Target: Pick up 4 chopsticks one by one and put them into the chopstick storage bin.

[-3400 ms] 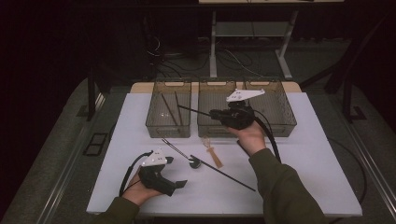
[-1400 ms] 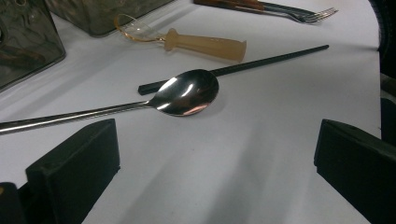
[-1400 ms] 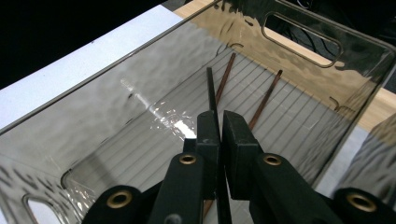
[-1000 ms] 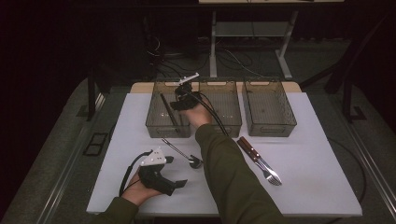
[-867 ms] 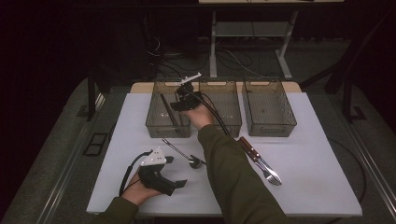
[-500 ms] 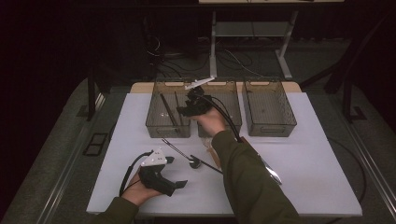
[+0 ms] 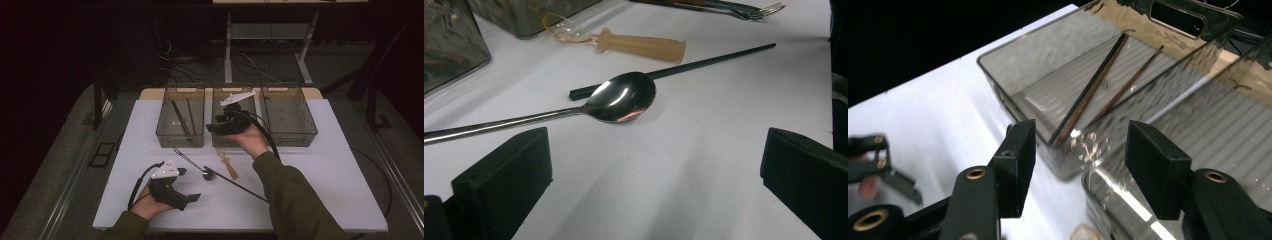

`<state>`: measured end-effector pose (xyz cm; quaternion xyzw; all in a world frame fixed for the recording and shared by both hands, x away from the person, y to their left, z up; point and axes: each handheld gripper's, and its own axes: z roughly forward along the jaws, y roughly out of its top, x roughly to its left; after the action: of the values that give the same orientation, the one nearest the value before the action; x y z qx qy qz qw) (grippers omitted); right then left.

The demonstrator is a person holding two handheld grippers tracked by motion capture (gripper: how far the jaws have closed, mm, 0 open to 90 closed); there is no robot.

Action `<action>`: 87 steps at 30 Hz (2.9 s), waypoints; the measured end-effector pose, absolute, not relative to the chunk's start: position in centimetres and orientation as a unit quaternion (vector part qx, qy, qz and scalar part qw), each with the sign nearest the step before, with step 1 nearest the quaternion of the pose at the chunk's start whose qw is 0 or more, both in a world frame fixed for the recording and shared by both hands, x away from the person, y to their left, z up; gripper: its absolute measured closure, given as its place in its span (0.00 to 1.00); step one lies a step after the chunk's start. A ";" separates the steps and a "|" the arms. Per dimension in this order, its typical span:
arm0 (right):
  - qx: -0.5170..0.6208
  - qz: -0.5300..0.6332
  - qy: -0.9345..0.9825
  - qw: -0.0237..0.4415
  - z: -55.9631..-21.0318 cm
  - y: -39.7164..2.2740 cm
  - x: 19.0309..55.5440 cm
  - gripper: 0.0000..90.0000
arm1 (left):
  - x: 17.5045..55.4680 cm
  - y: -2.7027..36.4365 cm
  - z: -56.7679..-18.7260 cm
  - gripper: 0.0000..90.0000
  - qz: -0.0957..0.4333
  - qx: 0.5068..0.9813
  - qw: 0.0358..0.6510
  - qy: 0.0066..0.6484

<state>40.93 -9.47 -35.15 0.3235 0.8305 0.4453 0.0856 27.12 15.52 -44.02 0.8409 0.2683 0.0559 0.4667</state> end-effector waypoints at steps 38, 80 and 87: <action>0.305 0.446 0.840 0.056 -39.1 -19.4 31.4 0.54 | 27.1 15.5 -44.2 0.00 0.058 0.841 0.466 0.269; 0.257 0.360 0.896 0.041 -44.5 -16.9 28.2 0.90 | 27.1 15.4 -44.1 0.00 0.061 0.844 0.461 0.267; 0.253 0.355 0.898 0.052 -44.7 -16.7 28.0 0.92 | 27.1 15.4 -44.1 0.00 0.061 0.844 0.461 0.267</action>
<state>28.05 -16.72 -44.65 0.2534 0.8982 0.3554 0.0520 27.08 15.42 -44.14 0.8443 0.2670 0.0609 0.4607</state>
